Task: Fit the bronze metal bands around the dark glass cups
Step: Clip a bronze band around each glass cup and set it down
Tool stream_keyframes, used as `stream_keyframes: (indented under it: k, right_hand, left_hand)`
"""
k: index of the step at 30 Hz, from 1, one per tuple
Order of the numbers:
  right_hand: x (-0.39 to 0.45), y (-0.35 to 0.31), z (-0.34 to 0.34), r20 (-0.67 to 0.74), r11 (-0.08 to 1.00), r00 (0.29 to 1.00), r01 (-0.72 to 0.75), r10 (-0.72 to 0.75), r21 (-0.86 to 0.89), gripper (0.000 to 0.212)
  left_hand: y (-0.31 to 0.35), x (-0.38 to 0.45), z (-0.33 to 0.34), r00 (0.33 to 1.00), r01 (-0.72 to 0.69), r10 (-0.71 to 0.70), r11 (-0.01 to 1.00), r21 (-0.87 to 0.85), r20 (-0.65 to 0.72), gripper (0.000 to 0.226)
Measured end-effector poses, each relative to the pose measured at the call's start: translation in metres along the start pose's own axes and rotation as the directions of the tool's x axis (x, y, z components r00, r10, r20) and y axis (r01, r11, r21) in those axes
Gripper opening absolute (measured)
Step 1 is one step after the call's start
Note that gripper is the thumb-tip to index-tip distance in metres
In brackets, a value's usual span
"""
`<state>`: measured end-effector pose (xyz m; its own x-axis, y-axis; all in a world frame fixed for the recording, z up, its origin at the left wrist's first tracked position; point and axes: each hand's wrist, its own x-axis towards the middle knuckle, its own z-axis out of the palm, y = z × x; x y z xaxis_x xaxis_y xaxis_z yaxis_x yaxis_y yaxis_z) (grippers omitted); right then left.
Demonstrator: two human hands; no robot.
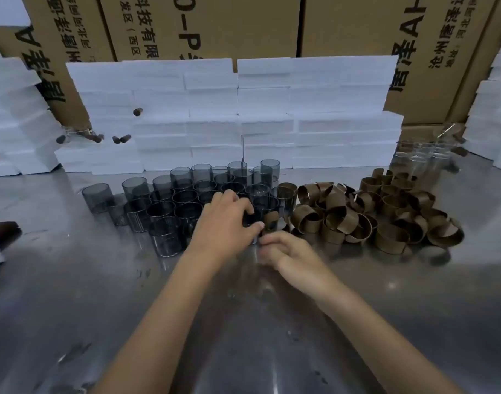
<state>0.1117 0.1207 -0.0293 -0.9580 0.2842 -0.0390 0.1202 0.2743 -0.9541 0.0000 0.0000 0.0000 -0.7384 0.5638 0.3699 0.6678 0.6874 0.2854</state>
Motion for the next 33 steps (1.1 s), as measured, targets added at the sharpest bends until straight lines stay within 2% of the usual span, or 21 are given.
stream_keyframes:
  k: [3,6,8,10,12,14,17,19,21,23,25,26,27,29,33]
  right_hand:
    - [0.032,0.003,0.006,-0.097,0.996,0.994,-0.059,0.053,-0.063,0.017]
    - [0.049,0.015,0.006,-0.241,0.999,0.970,-0.032,0.024,-0.027,0.027]
    - [0.052,0.021,0.002,-0.289,0.998,0.957,0.016,0.004,0.066,0.029]
    - [0.053,0.019,0.001,-0.276,0.975,0.960,0.014,0.049,0.224,0.027]
    - [0.053,0.013,0.000,-0.208,0.912,0.971,-0.025,0.120,0.409,0.035]
    - [0.048,0.008,-0.002,-0.045,0.835,0.992,-0.077,0.121,0.545,0.054]
    - [0.038,0.007,-0.004,0.260,0.756,0.965,-0.193,0.032,0.625,0.085]
    - [0.032,0.007,-0.005,0.326,0.736,0.945,-0.225,0.007,0.638,0.094]
    - [0.030,0.005,-0.003,0.251,0.757,0.968,-0.171,0.009,0.631,0.094]
    - [0.030,0.005,0.000,0.055,0.815,0.998,-0.053,0.025,0.577,0.096]
    - [0.031,0.006,0.004,-0.152,0.912,0.988,0.092,-0.032,0.400,0.089]
    - [0.030,0.008,0.006,-0.219,0.943,0.972,0.148,-0.083,0.299,0.081]
    - [0.029,0.009,0.008,-0.261,0.956,0.958,0.182,-0.119,0.230,0.072]
    - [0.027,0.012,0.009,-0.315,0.955,0.939,0.211,-0.140,0.206,0.061]
    - [0.029,0.016,0.007,-0.379,0.958,0.919,0.197,-0.107,0.208,0.057]
  left_hand:
    - [-0.005,0.007,0.015,0.999,-0.043,0.040,0.992,0.119,0.027,0.039]
    - [-0.012,0.004,0.025,0.994,-0.085,0.078,0.991,0.107,0.072,0.033]
    - [-0.015,0.003,0.023,0.995,-0.086,0.087,0.996,-0.008,0.041,0.024]
    - [-0.014,0.002,0.014,0.998,-0.055,0.063,0.961,-0.272,0.019,0.011]
    - [-0.008,0.000,0.002,0.996,-0.007,0.052,0.847,-0.531,0.071,0.016]
    - [-0.005,-0.001,-0.005,0.986,0.100,0.037,0.660,-0.744,0.165,0.021]
    - [-0.003,-0.006,-0.001,0.967,0.217,0.042,0.385,-0.897,0.252,0.012]
    - [-0.002,-0.007,0.009,0.966,0.229,0.048,0.297,-0.927,0.254,0.019]
    - [0.000,-0.007,0.017,0.975,0.218,-0.009,0.257,-0.941,0.224,0.024]
    - [0.005,-0.007,0.023,0.975,0.219,-0.088,0.218,-0.951,0.204,0.032]
    - [0.013,-0.010,0.030,0.971,0.215,-0.149,0.219,-0.952,0.185,0.042]
    - [0.017,-0.012,0.032,0.972,0.200,-0.171,0.252,-0.947,0.160,0.049]
    - [0.019,-0.014,0.034,0.973,0.184,-0.192,0.295,-0.938,0.131,0.056]
    - [0.021,-0.016,0.036,0.968,0.172,-0.230,0.336,-0.926,0.096,0.062]
    - [0.019,-0.015,0.037,0.959,0.175,-0.267,0.307,-0.935,0.092,0.058]
